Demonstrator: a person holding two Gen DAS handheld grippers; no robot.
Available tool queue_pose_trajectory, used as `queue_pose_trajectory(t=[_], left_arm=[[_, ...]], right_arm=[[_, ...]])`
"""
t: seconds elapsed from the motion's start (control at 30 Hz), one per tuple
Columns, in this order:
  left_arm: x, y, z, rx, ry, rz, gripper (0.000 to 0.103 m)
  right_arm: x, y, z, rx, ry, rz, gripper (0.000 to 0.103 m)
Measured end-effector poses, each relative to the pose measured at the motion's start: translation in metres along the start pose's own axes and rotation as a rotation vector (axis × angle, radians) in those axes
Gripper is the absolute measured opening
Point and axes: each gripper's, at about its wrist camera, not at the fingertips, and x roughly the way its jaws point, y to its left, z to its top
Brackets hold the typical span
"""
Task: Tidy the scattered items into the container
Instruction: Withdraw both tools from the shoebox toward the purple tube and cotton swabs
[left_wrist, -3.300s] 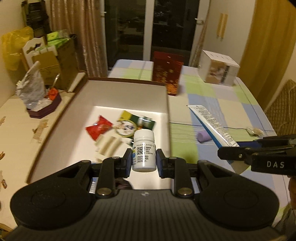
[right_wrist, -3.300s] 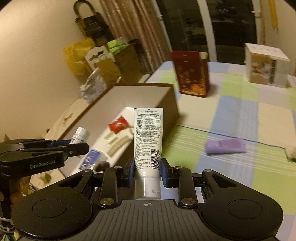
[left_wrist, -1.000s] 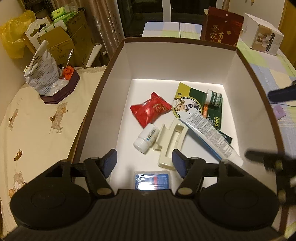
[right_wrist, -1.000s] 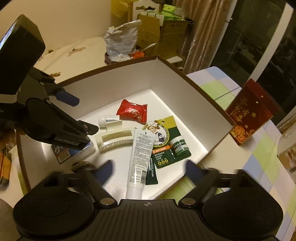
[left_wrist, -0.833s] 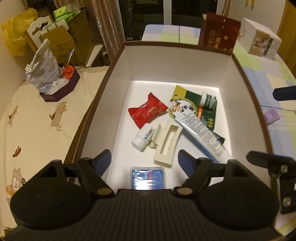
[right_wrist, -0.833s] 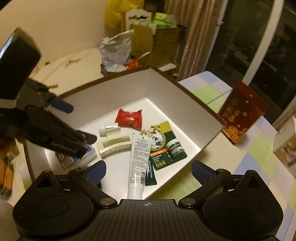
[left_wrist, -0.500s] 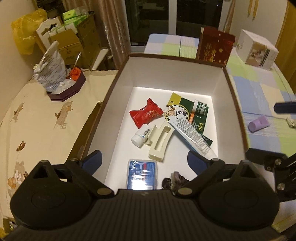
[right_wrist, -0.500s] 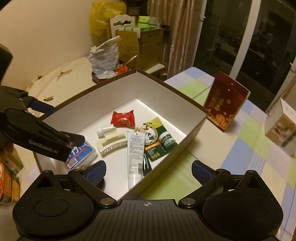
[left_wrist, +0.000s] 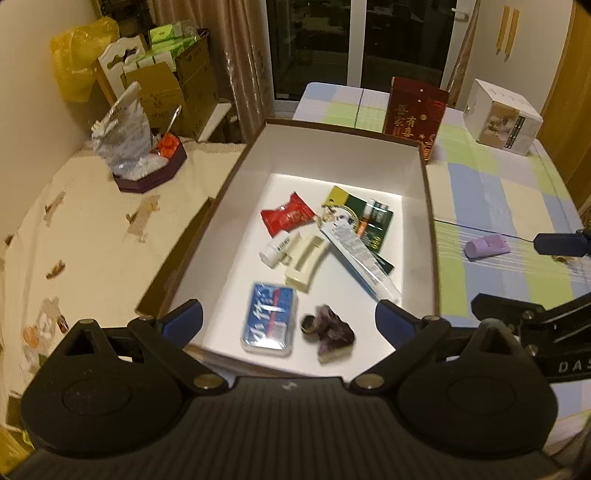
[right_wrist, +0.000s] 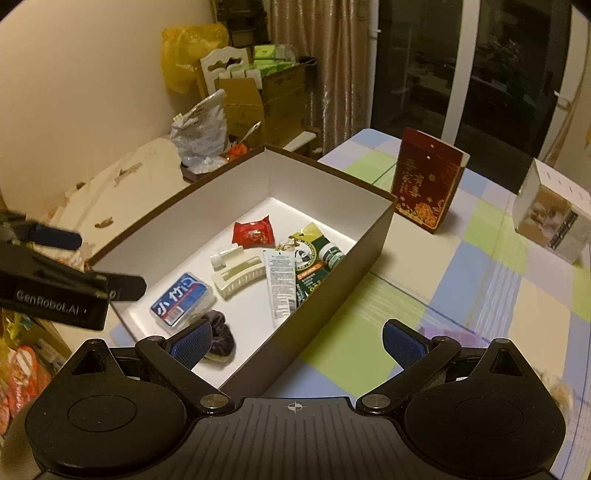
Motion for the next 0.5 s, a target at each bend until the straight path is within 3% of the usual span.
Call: queue_pose_trajectory(t=[0.27, 0.5], left_arm=[[-0.021, -0.019, -0.027, 0.017, 0.021, 0.027, 0.098], [-0.036, -0.029, -0.047, -0.026, 0.029, -0.002, 0.098]], right_arm=[[-0.024, -0.002, -0.019, 0.051, -0.011, 0.012, 0.103], [-0.043, -0.001, -0.036, 0.076, -0.017, 0.021, 0.103]])
